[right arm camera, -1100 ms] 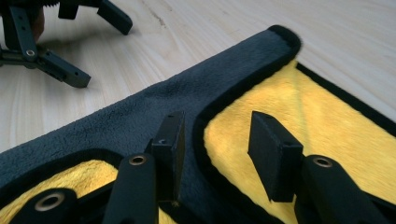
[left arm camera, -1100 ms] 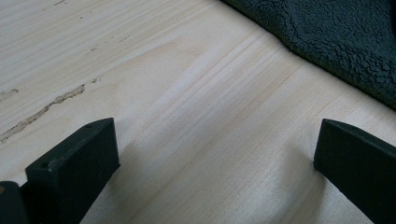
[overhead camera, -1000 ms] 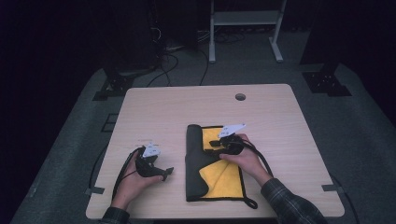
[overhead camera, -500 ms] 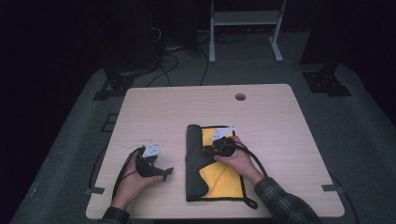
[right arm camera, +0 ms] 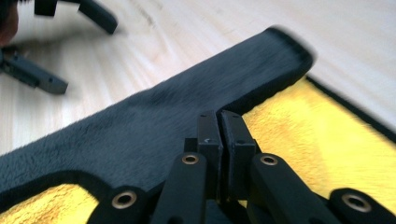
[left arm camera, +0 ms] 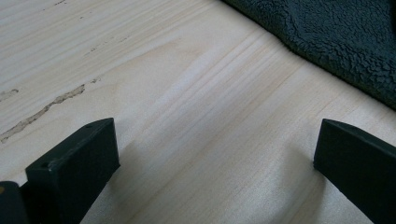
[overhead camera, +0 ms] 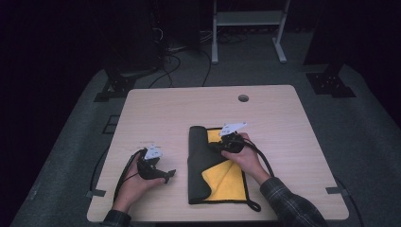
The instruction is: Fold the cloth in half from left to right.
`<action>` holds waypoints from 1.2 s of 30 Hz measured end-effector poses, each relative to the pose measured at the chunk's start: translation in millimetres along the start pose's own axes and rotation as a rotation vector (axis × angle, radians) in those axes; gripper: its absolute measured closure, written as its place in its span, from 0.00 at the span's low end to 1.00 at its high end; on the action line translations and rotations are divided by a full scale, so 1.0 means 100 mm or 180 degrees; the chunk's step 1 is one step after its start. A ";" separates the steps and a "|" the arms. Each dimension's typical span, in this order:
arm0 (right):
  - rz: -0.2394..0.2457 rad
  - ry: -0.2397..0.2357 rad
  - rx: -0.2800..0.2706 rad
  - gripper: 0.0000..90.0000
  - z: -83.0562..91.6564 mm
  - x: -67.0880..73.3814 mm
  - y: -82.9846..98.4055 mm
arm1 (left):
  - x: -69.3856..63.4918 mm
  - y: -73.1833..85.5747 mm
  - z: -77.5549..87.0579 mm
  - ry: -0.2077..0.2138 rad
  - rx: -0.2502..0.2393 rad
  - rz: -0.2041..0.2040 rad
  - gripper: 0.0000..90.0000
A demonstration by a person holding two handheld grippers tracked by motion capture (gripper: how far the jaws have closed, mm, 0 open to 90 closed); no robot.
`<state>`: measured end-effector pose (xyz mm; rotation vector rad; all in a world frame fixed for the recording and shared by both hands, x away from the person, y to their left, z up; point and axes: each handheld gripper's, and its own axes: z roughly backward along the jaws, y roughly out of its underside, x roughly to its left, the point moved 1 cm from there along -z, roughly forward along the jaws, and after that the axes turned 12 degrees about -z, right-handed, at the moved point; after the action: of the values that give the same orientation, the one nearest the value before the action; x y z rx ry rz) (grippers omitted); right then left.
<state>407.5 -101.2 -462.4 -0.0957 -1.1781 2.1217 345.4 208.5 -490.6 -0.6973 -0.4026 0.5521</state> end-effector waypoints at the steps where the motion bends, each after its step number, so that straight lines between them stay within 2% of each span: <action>1: -0.0029 0.0013 -0.0042 0.96 0.03 -0.03 -0.03 | 0.00 0.00 0.00 -0.0001 0.0000 0.0004 0.00; 8: -0.0184 0.0168 -0.0232 0.96 0.22 -0.23 -0.19 | 0.00 0.00 0.00 -0.0008 -0.0004 0.0001 0.00; 19: -0.0378 0.0525 -0.0322 0.96 0.35 -0.60 -0.35 | 0.00 0.00 0.00 -0.0009 -0.0011 0.0013 0.00; 28: -0.0545 0.0765 -0.0111 0.96 0.23 -0.90 -0.23 | 0.00 0.00 0.00 -0.0009 -0.0011 0.0013 0.00; 36: -0.0590 0.0810 0.0026 0.96 0.07 -1.05 -0.10 | 0.00 0.00 0.00 -0.0008 -0.0010 0.0012 0.00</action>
<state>490.0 -166.4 -477.4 -0.2365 -0.9885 1.8887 345.1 208.2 -490.9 -0.7006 -0.4048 0.5560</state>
